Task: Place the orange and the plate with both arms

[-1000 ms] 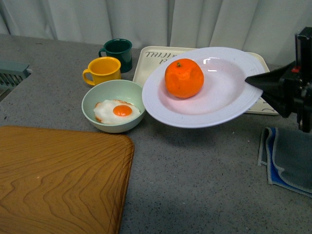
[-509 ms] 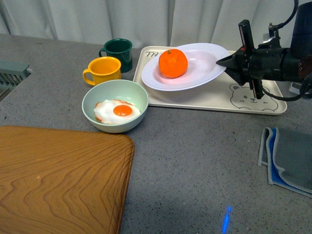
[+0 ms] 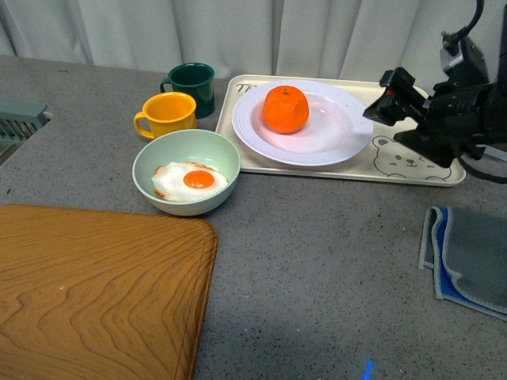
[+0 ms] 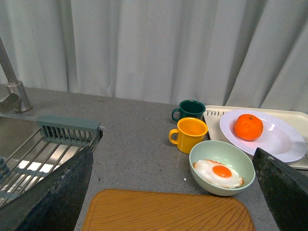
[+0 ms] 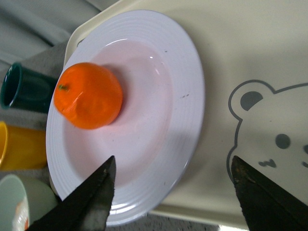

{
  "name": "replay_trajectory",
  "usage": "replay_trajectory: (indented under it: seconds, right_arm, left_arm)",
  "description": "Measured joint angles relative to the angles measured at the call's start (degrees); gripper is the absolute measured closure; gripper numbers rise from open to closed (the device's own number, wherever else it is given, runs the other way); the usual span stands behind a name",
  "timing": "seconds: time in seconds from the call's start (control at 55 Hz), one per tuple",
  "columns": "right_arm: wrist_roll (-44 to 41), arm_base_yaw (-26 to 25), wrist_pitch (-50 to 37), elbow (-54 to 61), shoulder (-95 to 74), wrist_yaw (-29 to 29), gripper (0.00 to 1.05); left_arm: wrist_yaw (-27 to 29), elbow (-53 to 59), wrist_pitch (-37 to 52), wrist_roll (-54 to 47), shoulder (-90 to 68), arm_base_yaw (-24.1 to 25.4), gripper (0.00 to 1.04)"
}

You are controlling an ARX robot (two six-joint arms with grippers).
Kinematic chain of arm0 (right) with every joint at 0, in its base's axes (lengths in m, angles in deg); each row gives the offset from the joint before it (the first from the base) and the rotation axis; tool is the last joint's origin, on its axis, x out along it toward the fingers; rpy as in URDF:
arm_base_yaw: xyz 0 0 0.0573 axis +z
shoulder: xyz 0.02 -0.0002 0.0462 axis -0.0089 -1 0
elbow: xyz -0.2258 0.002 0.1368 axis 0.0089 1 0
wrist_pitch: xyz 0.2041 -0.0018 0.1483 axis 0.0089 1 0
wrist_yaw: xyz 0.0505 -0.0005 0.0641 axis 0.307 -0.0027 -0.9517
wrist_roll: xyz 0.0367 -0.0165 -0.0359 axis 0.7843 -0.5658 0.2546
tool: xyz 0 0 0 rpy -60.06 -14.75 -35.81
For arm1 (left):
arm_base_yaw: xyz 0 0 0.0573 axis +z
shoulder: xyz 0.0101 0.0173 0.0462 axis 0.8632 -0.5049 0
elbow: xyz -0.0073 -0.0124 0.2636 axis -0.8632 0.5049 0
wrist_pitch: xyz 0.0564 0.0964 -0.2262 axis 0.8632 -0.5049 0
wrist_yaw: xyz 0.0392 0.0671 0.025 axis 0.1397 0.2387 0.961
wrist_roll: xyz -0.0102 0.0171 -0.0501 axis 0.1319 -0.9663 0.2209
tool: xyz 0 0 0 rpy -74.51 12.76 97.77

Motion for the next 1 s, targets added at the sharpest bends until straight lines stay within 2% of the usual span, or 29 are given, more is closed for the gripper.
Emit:
replay_trajectory:
  seconds: [0.055, 0.091, 0.127, 0.145, 0.164, 0.2, 0.255, 0.327, 0.618, 0.818, 0.873, 1.0]
  right_arm:
    - [-6.9, 0.6, -3.2, 5.5, 5.5, 2.4, 0.19]
    - [-9.1, 1.0, -5.3, 8.1, 7.4, 3.5, 0.14]
    - [-12.3, 1.7, -12.1, 11.5, 8.5, 9.0, 0.17]
    - [-16.3, 2.2, -21.2, 15.5, 9.6, 15.1, 0.22]
    - [-17.8, 2.6, -26.7, 18.2, 10.3, 18.9, 0.26]
    - [-21.7, 2.8, -38.1, 24.9, 12.2, 23.7, 0.35]
    - [-24.2, 2.4, -46.0, 30.1, 14.8, 25.8, 0.44]
    - [-25.7, 1.5, -50.4, 34.5, 18.7, 25.9, 0.55]
    - [-27.5, -0.9, -49.0, 46.9, 32.7, 23.7, 1.03]
    - [-27.7, -2.0, -45.5, 52.2, 41.3, 22.5, 1.04]
    - [-27.7, -4.0, -43.8, 53.7, 44.3, 19.6, 1.04]
    - [-27.7, -5.4, -39.9, 56.2, 50.8, 19.5, 1.04]
  left_arm:
    - [0.0, 0.0, 0.0, 0.0, 0.0, 0.0, 0.07]
    - [0.0, 0.0, 0.0, 0.0, 0.0, 0.0, 0.07]
    - [0.0, 0.0, 0.0, 0.0, 0.0, 0.0, 0.07]
    - [0.1, 0.0, 0.0, 0.0, 0.0, 0.0, 0.07]
    - [0.1, 0.0, 0.0, 0.0, 0.0, 0.0, 0.07]
    - [0.0, 0.0, 0.0, 0.0, 0.0, 0.0, 0.07]
    - [0.1, 0.0, -0.1, 0.0, 0.0, 0.0, 0.07]
    - [0.1, 0.0, -0.1, 0.0, 0.0, 0.0, 0.07]
    - [0.1, 0.0, -0.1, 0.0, 0.0, 0.0, 0.07]
    - [0.1, 0.0, -0.1, 0.0, 0.0, 0.0, 0.07]
    - [0.0, 0.0, -0.1, 0.0, 0.0, 0.0, 0.07]
    - [0.1, 0.0, -0.1, 0.0, 0.0, 0.0, 0.07]
